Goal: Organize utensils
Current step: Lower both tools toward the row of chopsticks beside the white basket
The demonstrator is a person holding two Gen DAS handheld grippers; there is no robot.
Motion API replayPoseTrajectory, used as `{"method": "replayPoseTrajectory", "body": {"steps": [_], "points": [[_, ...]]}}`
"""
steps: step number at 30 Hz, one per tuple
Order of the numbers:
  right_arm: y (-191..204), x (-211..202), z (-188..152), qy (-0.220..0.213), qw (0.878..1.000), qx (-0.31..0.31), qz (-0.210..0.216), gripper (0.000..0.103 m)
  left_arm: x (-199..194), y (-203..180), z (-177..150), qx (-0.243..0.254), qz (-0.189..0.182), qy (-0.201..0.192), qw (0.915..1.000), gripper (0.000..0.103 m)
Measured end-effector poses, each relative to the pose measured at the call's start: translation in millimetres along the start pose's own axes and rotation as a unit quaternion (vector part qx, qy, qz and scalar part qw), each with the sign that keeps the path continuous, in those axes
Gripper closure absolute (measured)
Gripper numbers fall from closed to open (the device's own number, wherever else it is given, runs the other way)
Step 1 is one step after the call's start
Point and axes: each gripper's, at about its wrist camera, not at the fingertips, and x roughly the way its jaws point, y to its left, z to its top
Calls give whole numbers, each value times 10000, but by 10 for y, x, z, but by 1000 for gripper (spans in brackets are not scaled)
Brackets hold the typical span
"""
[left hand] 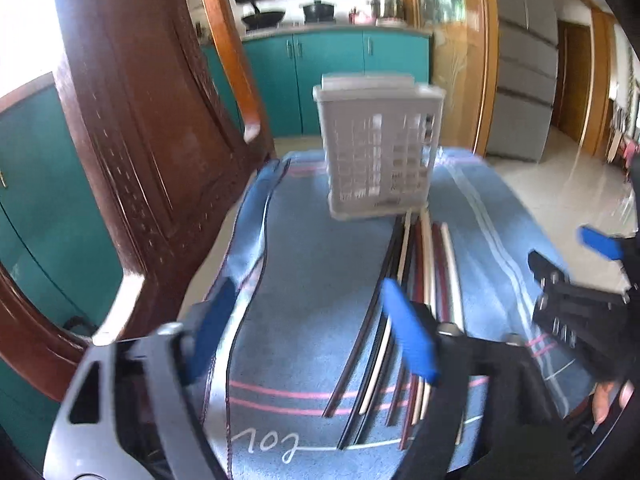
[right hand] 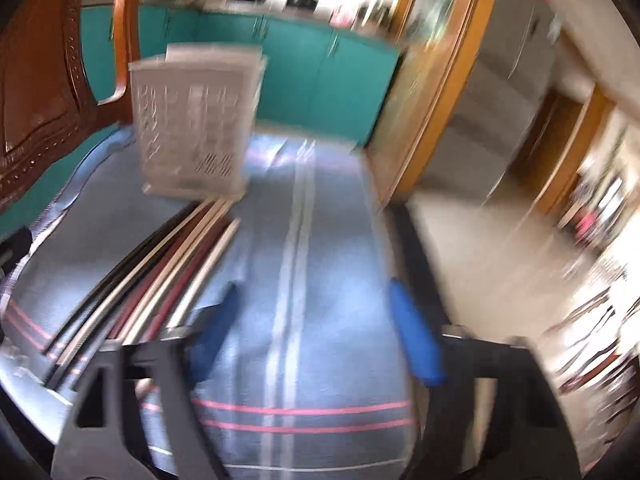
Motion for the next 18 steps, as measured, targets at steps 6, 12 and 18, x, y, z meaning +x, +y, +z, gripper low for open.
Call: {"method": "replayPoseTrajectory", "body": {"steps": [6,12,18], "points": [[143,628,188,1374,9753,552,1642,74,264,236,-102,-627,-233,866,9940,61],[572,956,466,1686,9732,176,1551,74,359,327,-166,-699,-241,1050,9917,61],[715,984,535,1525,9791,-96,1341,84,387,313,-195,-573,-305,1151,9912,58]]}}
